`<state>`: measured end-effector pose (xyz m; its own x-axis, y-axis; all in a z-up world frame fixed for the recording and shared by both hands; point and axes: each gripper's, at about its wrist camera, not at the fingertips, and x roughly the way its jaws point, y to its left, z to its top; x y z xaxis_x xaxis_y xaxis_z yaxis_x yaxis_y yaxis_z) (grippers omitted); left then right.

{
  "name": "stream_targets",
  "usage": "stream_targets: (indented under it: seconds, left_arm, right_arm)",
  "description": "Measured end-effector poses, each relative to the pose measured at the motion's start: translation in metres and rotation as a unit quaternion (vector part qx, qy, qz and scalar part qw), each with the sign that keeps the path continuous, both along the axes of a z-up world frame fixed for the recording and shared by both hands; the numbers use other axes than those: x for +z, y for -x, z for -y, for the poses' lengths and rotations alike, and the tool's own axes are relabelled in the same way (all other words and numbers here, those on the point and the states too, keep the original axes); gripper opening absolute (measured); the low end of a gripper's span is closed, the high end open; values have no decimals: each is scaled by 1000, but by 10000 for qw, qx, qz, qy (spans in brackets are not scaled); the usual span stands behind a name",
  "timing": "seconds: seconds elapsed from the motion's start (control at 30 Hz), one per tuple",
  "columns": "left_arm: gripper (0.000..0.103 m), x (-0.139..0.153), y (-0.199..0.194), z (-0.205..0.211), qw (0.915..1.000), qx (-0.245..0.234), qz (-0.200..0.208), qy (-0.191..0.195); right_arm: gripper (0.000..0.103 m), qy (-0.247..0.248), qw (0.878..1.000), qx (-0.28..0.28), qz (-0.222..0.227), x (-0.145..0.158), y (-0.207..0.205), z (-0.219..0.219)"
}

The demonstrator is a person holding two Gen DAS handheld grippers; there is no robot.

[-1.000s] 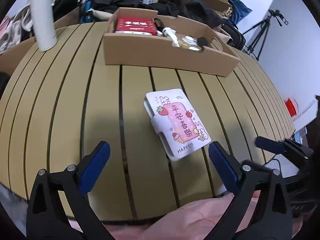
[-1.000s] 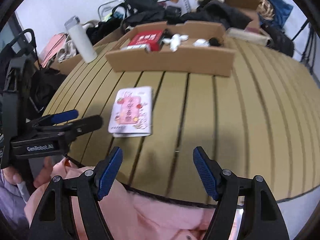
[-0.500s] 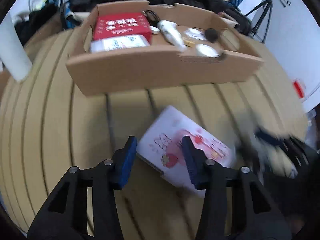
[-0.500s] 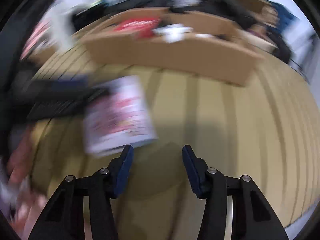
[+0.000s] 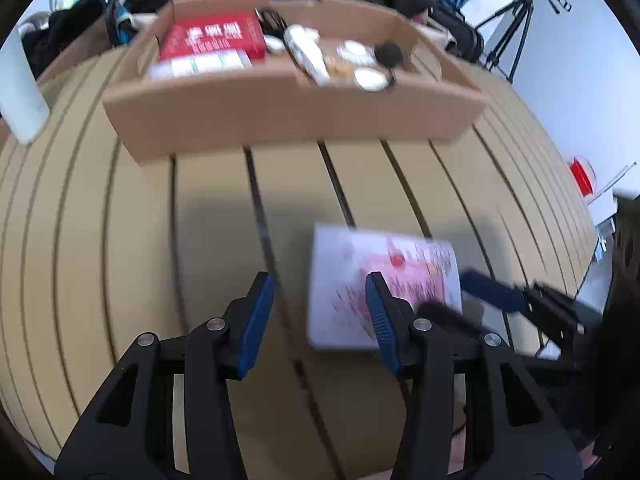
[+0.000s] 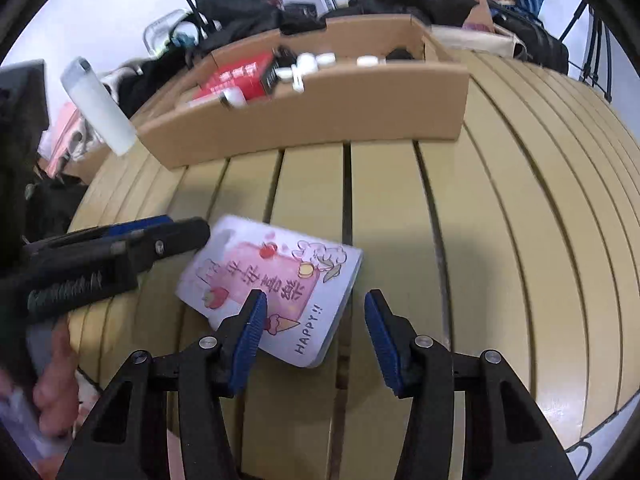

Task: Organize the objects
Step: 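Grasp the pink card box edge with the left gripper and lift it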

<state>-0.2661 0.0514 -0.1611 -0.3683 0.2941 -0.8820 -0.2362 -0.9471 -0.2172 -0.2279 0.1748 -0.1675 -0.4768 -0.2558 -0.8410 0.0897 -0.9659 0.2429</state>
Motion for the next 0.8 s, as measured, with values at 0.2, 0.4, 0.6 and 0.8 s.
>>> stream_targets:
  seconds: [0.2,0.4,0.6,0.8]
  left_arm:
    - [42,-8,-8,12,9974,500,132,-495]
    - [26,-6,-40,11,9948,711,180,-713]
    - [24,-9,-58,9,9934,682,282,-873]
    - [23,2,-62,2,9962,611,96,-621]
  right_arm:
    - [55,85,9998,171,-71,0,2,-2]
    - [44,302,9989,345,-59,-2,-10,-2]
    - [34,108,9994,296,-170,4,-34,-4]
    - [33,-55,9995,289,-149,8,-34,-3]
